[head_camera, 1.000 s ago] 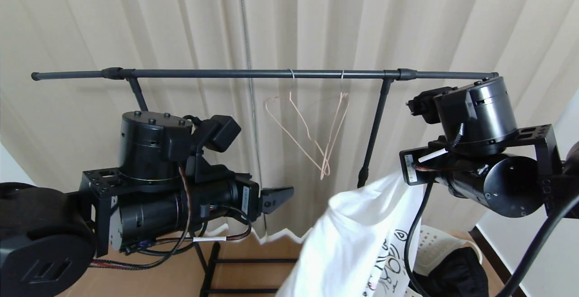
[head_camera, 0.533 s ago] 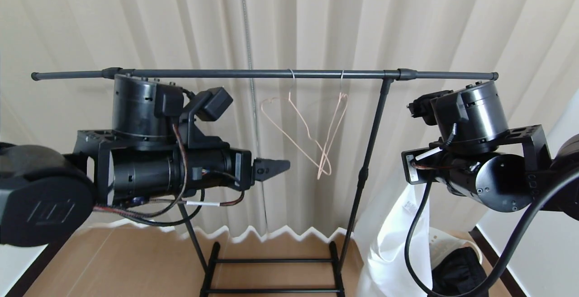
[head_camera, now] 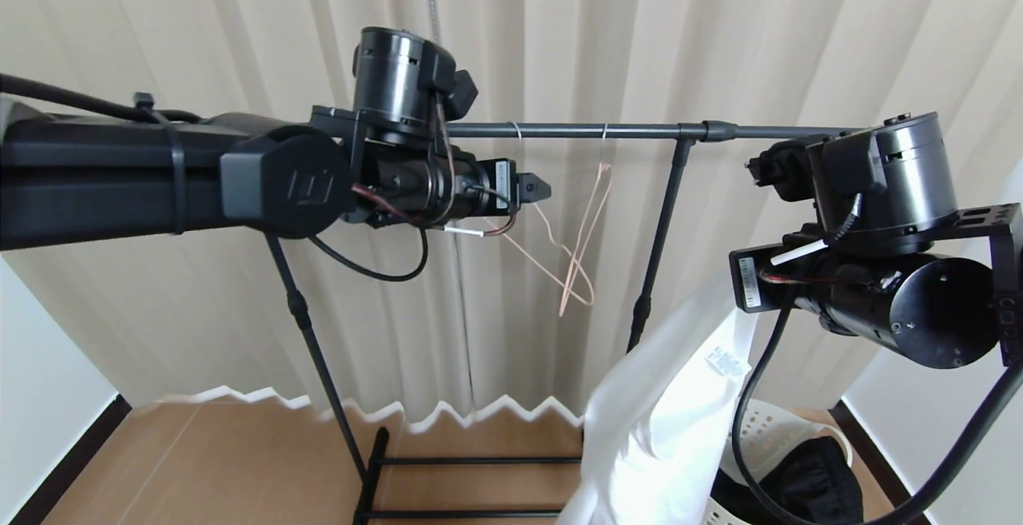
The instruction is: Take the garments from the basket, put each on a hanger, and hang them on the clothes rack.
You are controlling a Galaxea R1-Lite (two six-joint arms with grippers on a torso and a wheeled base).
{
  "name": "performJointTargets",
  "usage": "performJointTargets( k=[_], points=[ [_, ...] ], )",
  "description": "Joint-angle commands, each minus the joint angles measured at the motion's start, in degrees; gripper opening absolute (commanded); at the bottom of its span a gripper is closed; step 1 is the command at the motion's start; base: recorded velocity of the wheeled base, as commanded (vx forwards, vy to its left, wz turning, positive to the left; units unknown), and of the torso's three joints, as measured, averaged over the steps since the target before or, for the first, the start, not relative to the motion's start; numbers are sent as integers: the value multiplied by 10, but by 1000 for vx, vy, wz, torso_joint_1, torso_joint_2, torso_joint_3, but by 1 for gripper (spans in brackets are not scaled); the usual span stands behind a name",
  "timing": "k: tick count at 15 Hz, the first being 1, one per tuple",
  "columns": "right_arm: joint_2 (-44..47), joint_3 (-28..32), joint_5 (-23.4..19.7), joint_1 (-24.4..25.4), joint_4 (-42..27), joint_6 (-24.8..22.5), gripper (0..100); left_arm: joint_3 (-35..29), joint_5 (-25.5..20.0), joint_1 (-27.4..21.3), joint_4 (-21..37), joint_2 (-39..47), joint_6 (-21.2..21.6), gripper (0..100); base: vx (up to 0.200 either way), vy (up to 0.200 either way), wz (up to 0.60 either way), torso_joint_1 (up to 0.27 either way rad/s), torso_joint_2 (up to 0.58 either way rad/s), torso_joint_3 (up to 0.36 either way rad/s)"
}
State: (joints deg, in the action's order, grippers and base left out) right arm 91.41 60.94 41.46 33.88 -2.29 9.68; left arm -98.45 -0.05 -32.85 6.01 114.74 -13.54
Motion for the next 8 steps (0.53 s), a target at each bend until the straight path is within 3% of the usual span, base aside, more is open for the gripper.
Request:
performJointTargets(
  k=[1, 3, 4, 6, 8],
  points=[
    [-2, 3, 0, 0, 0, -1, 0, -161, 21, -4, 92, 140, 8, 100, 0, 0, 0, 0, 0, 0],
    [-2, 1, -3, 0, 0, -7, 0, -161, 31, -3, 64, 166, 64, 100, 0, 0, 0, 0, 0, 0],
    [-1, 2, -9, 0, 0, -7, 0, -161, 54, -2, 52, 174, 73, 100, 0, 0, 0, 0, 0, 0],
    [3, 3, -16, 0, 1, -8, 0, -161, 67, -3, -3, 194, 76, 100, 0, 0, 0, 0, 0, 0],
    [11, -4, -16, 2, 1, -7, 0, -161, 94, -5, -95, 229, 63, 100, 0, 0, 0, 0, 0, 0]
  ],
)
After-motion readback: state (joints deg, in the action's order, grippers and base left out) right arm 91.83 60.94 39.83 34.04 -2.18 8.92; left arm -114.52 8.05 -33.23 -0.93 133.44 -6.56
